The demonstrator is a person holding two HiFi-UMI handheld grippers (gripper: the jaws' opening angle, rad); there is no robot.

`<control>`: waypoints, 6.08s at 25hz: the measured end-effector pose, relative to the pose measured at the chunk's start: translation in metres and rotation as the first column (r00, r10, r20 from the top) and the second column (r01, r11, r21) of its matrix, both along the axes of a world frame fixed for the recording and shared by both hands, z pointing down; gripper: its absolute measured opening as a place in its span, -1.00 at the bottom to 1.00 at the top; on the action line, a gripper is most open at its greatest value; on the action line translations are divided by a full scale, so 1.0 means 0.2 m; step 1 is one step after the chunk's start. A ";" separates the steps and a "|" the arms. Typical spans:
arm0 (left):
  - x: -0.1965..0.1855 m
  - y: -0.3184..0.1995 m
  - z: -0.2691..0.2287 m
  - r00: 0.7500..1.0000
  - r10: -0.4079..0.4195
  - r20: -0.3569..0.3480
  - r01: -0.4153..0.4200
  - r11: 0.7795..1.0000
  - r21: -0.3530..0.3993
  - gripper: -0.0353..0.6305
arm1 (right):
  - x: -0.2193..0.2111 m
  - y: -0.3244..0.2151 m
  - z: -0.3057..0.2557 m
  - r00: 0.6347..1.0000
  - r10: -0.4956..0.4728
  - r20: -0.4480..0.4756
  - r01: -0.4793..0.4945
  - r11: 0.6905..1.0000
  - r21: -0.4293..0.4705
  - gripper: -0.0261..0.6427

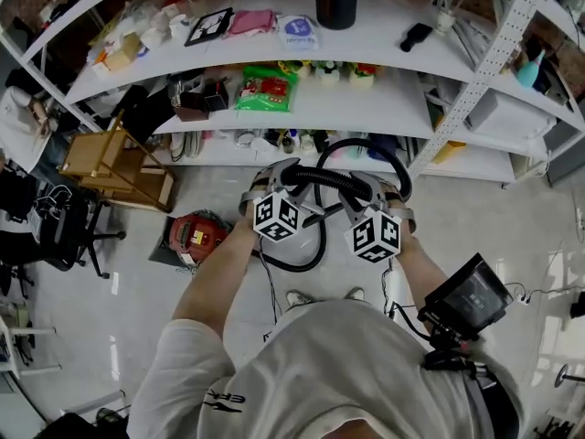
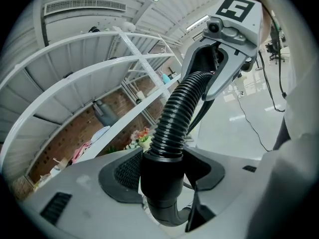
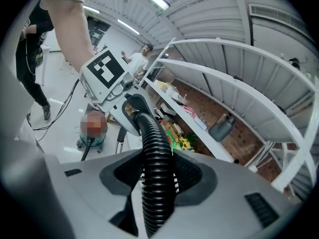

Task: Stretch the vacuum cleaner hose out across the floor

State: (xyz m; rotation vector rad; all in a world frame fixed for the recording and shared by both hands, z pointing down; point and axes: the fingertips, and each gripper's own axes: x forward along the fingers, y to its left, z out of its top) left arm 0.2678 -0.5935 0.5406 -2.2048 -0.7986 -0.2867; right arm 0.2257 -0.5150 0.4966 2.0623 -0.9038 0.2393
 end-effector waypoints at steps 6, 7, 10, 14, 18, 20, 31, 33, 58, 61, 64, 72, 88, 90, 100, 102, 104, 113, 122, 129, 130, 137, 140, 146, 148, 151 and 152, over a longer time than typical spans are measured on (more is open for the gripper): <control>-0.01 0.35 0.04 0.999 0.049 0.021 -0.048 0.999 -0.007 -0.18 | -0.02 0.34 0.02 0.999 0.045 0.011 -0.045 0.999 0.001 -0.39; -0.02 0.40 0.04 0.998 0.056 0.025 -0.056 0.998 -0.007 -0.18 | -0.03 0.39 0.03 0.999 0.051 0.014 -0.051 0.999 0.002 -0.39; -0.03 0.55 0.08 0.996 0.075 0.042 -0.074 0.997 -0.009 -0.18 | -0.04 0.54 0.06 0.997 0.067 0.026 -0.067 0.998 0.002 -0.39; -0.06 0.73 0.11 0.994 0.090 0.064 -0.089 0.996 -0.013 -0.18 | -0.07 0.71 0.08 0.996 0.079 0.037 -0.079 0.997 -0.006 -0.39; -0.09 0.87 0.15 0.992 0.105 0.075 -0.104 0.994 -0.015 -0.18 | -0.10 0.84 0.11 0.995 0.089 0.036 -0.089 0.996 -0.012 -0.39; -0.10 0.91 0.15 0.990 0.119 0.074 -0.118 0.993 -0.017 -0.18 | -0.12 0.88 0.11 0.995 0.099 0.031 -0.099 0.995 -0.017 -0.39; -0.15 1.08 0.19 0.972 0.222 0.080 -0.219 0.975 -0.035 -0.18 | -0.19 1.03 0.15 0.976 0.211 0.051 -0.208 0.976 -0.062 -0.39; -0.17 1.11 0.19 0.968 0.236 0.082 -0.234 0.972 -0.035 -0.18 | -0.20 1.06 0.16 0.973 0.225 0.056 -0.221 0.973 -0.072 -0.39; -0.45 1.88 0.39 0.988 0.054 0.145 -0.050 0.998 -0.031 -0.18 | -0.37 1.88 0.35 0.995 0.041 0.094 -0.030 0.993 -0.112 -0.38; -0.46 1.99 0.40 0.987 0.031 0.159 -0.025 0.999 -0.041 -0.18 | -0.37 1.98 0.35 0.995 0.021 0.096 -0.010 0.994 -0.112 -0.38; -0.44 2.06 0.40 0.985 0.022 0.173 -0.014 0.999 -0.051 -0.18 | -0.34 2.05 0.34 0.995 0.009 0.098 0.002 0.994 -0.112 -0.38; -0.26 2.13 0.40 0.984 0.025 0.175 -0.014 0.998 -0.066 -0.18 | -0.15 2.12 0.34 0.994 -0.013 0.111 0.027 0.992 -0.126 -0.38; -0.13 2.19 0.46 0.954 -0.249 0.167 0.255 0.967 -0.015 -0.18 | 0.09 2.20 0.42 0.950 -0.269 0.159 0.288 0.951 -0.111 -0.38; -0.12 2.25 0.46 0.942 -0.293 0.161 0.300 0.954 -0.017 -0.18 | 0.12 2.26 0.42 0.939 -0.306 0.159 0.324 0.940 -0.107 -0.38; -0.18 2.53 0.45 0.888 -0.416 0.198 0.432 0.901 -0.046 -0.18 | 0.10 2.53 0.40 0.886 -0.428 0.178 0.449 0.888 -0.097 -0.38; -0.20 2.56 0.45 0.883 -0.422 0.207 0.440 0.897 -0.049 -0.18 | 0.09 2.55 0.40 0.883 -0.433 0.182 0.454 0.886 -0.094 -0.38; -0.21 2.59 0.46 0.880 -0.424 0.214 0.443 0.895 -0.048 -0.18 | 0.08 2.58 0.41 0.881 -0.434 0.188 0.456 0.885 -0.092 -0.38; -0.35 2.68 0.49 0.892 -0.409 0.194 0.420 0.908 -0.018 -0.18 | -0.06 2.68 0.46 0.891 -0.409 0.196 0.432 0.897 -0.091 -0.38; -0.63 2.76 0.49 0.900 -0.395 0.184 0.404 0.915 -0.013 -0.18 | -0.35 2.77 0.46 0.897 -0.390 0.208 0.416 0.903 -0.103 -0.38; -0.83 2.84 0.51 0.894 -0.398 0.203 0.415 0.908 -0.047 -0.18 | -0.54 2.84 0.47 0.896 -0.386 0.222 0.418 0.900 -0.122 -0.38; -0.85 2.85 0.52 0.892 -0.402 0.206 0.420 0.906 -0.051 -0.18 | -0.56 2.85 0.48 0.894 -0.389 0.222 0.422 0.898 -0.125 -0.38; -0.94 3.01 0.56 0.880 -0.415 0.230 0.438 0.898 -0.055 -0.18 | -0.64 3.00 0.51 0.877 -0.411 0.249 0.450 0.884 -0.128 -0.39; -0.93 3.10 0.57 0.874 -0.430 0.228 0.449 0.893 -0.038 -0.18 | -0.63 3.10 0.53 0.869 -0.426 0.253 0.465 0.878 -0.117 -0.39; -0.93 3.39 0.59 0.845 -0.482 0.234 0.497 0.868 -0.007 -0.18 | -0.61 3.39 0.57 0.838 -0.473 0.271 0.511 0.856 -0.086 -0.39; -0.93 3.49 0.59 0.833 -0.499 0.237 0.515 0.857 -0.004 -0.18 | -0.61 3.49 0.56 0.829 -0.489 0.273 0.526 0.847 -0.081 -0.39; -0.91 3.56 0.53 0.817 -0.527 0.234 0.542 0.841 0.000 -0.18 | -0.57 3.56 0.51 0.816 -0.513 0.267 0.547 0.834 -0.070 -0.39; -0.90 3.58 0.51 0.813 -0.534 0.233 0.549 0.836 0.000 -0.18 | -0.56 3.57 0.49 0.813 -0.519 0.265 0.553 0.831 -0.067 -0.39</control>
